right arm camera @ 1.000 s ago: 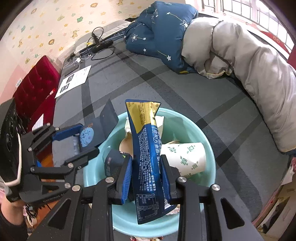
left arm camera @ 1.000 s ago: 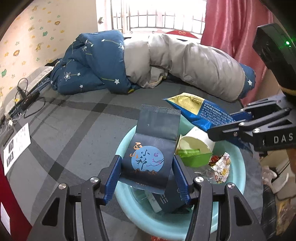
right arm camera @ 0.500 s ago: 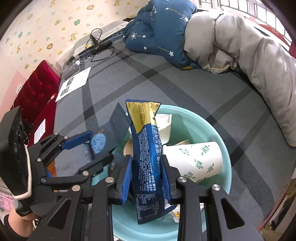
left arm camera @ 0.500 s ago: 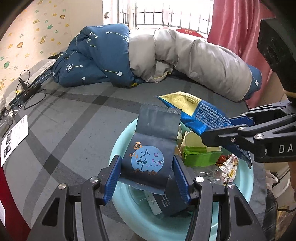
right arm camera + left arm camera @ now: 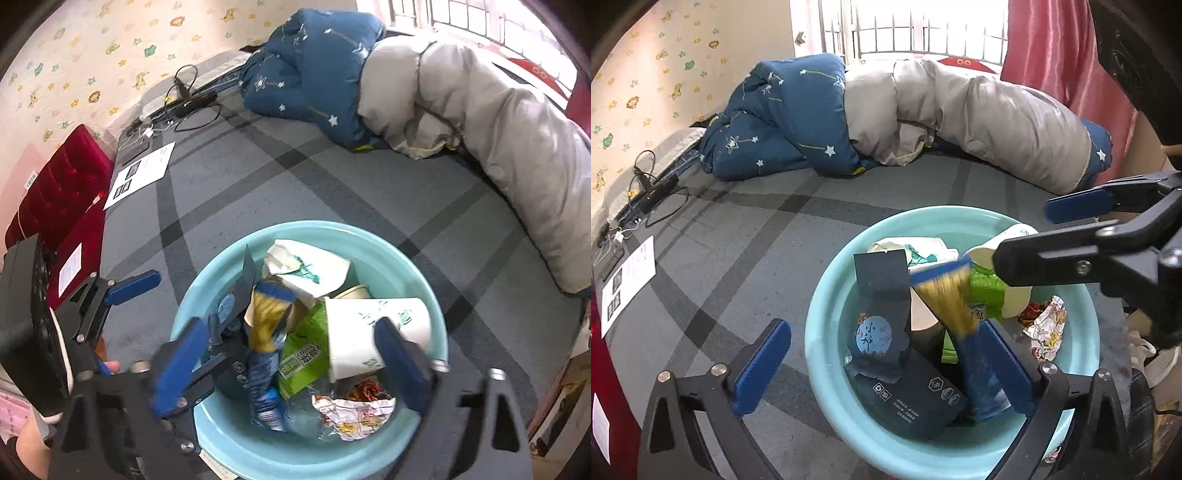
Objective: Collect trash
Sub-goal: 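Open left tool to drop the pouch while right tool drops the packet into the basin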
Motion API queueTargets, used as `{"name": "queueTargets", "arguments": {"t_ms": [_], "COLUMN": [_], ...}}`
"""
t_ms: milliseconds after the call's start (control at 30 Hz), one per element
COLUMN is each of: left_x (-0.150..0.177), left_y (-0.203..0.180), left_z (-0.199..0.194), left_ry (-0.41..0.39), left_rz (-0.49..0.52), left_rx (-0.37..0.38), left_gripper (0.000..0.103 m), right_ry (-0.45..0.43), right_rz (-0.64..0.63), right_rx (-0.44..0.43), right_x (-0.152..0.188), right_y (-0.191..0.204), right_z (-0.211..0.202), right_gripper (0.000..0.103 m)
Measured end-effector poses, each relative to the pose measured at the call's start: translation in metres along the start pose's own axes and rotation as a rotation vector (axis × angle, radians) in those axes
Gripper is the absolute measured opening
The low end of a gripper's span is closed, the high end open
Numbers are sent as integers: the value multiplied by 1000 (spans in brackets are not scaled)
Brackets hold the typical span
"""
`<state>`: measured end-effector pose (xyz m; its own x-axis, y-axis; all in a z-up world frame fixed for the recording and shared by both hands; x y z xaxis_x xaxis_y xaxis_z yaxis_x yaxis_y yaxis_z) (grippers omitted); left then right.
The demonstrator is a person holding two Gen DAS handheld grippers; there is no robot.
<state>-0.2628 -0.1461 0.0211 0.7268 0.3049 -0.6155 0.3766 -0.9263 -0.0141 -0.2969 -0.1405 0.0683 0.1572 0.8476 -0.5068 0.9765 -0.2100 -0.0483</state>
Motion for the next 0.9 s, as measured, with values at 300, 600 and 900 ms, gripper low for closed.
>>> {"name": "queueTargets", "arguments": {"t_ms": [300,600,900], "left_x": [5,19,46], "left_y": [-12,-23,-25], "left_z": [-31,-58,-77], "left_ry": [-39,-54,-77], "left_rz": [35,57,15], "left_rx": [-30,-86,-130], "left_gripper": [103,103,103], "right_ry": [-9,-45,-43], "right_rz": [-29,-49,-87], "right_rx": [59,90,119], "right_x": [15,35,61], "right_y": [-1,-2,1], "right_z": [-20,-48,-61], "right_gripper": [102,103,103]}}
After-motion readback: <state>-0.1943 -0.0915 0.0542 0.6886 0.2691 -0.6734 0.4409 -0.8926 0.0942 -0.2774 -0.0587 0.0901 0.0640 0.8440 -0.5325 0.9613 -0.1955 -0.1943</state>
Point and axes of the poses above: each gripper's, at about its wrist camera, not at the fingertips, and z roughly the way its jaws point, y to its left, x to its underside, the point moved 5 cm from there along z, roughly the way its jaws point, and after that the axes turned 2 degrees about y, right-handed, at the moved point
